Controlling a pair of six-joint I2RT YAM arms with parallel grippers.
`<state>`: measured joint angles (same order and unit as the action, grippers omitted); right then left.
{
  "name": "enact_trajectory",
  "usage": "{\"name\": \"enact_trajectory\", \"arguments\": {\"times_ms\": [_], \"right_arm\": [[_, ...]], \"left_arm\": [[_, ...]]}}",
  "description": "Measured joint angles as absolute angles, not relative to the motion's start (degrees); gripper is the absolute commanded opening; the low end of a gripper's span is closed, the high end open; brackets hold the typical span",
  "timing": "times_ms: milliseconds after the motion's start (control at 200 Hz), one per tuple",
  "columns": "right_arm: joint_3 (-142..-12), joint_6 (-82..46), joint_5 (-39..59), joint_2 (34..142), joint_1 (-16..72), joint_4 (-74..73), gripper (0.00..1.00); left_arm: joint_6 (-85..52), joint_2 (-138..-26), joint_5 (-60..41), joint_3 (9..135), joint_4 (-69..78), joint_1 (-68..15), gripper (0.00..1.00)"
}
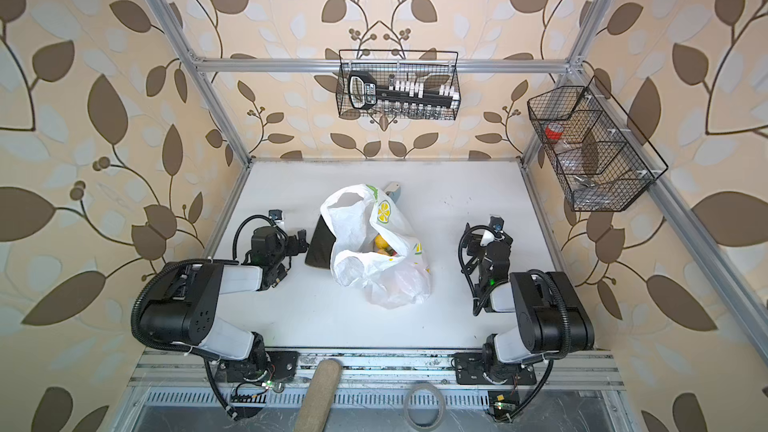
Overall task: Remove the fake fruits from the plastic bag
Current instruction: 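Raise both grippers from rest toward the white plastic bag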
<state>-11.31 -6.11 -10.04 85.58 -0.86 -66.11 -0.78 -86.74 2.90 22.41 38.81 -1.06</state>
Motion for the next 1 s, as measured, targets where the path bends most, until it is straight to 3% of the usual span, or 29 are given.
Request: {"name": "enact_trajectory", "arguments": {"times_ms": [896,1001], "right_arm": [[-11.31,-6.11,-10.07,85.43,-0.86,-66.02,0.99],[-11.31,-6.28,-10.46,79.81,-0.86,-61.43,0.99]], "left_arm": [[-0.75,-86.5,2.13,22.41,38.79,-1.06,0.99],[-0.54,-81.67,1.76,22.41,34.59,-1.06,0.99]]}}
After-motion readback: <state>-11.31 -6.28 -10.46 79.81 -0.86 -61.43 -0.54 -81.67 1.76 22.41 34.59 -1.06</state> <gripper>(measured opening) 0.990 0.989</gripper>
